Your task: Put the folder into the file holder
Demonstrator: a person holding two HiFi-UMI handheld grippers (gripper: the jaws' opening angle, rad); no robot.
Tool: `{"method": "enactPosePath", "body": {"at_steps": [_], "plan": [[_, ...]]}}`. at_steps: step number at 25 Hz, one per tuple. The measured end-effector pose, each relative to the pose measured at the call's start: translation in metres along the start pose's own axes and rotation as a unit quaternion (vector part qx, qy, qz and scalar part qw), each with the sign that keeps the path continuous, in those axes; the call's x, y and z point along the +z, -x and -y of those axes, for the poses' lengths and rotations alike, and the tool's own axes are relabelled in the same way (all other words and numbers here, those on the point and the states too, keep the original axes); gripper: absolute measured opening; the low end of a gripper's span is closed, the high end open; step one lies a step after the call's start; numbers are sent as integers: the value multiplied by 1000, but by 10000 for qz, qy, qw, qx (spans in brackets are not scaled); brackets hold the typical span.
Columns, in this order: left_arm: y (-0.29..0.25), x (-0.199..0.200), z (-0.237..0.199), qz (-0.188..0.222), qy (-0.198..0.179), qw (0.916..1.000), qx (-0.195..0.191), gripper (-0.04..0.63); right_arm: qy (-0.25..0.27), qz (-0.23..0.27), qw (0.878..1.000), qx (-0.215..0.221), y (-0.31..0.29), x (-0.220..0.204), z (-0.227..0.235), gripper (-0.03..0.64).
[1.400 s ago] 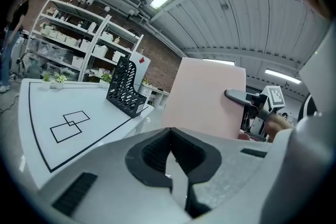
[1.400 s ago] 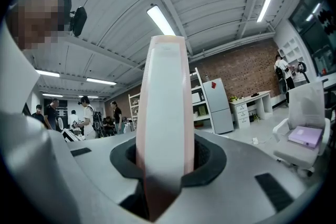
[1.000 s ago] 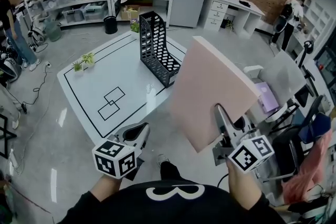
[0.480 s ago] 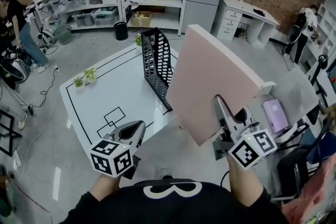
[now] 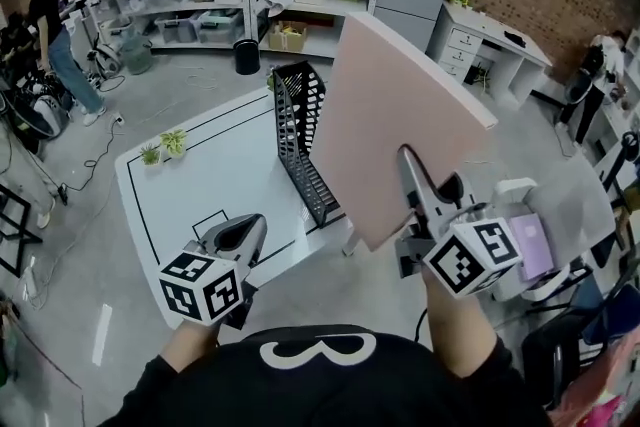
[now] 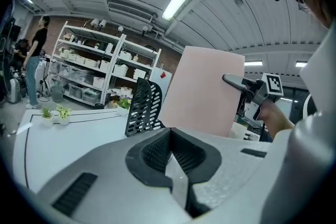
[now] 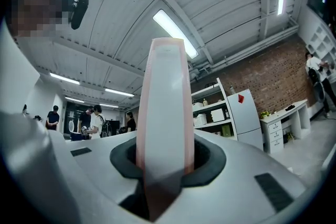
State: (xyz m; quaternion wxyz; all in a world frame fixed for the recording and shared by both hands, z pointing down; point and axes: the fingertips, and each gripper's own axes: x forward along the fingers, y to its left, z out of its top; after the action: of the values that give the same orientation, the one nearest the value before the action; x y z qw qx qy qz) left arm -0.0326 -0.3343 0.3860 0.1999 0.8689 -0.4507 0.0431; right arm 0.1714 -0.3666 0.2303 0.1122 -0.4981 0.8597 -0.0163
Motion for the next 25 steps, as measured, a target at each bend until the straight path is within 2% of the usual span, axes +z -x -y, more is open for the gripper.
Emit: {"method": "enactPosePath", "body": {"at_steps": [6, 12, 21, 25], "plan": [[-5, 9, -15, 170, 110, 9995, 243, 6, 142, 101, 9997, 187, -38, 1, 2, 135], [-7, 16, -33, 233, 206, 9991, 281, 6, 286, 25, 9995, 120, -76, -14, 1, 135], [-9, 37, -67, 35, 236, 9994, 249, 6, 242, -131, 9995, -131, -121, -32, 5, 135], [-6, 32, -81, -117, 316, 9991, 256, 6, 242, -159, 9994, -162, -133, -48, -1, 135]]}}
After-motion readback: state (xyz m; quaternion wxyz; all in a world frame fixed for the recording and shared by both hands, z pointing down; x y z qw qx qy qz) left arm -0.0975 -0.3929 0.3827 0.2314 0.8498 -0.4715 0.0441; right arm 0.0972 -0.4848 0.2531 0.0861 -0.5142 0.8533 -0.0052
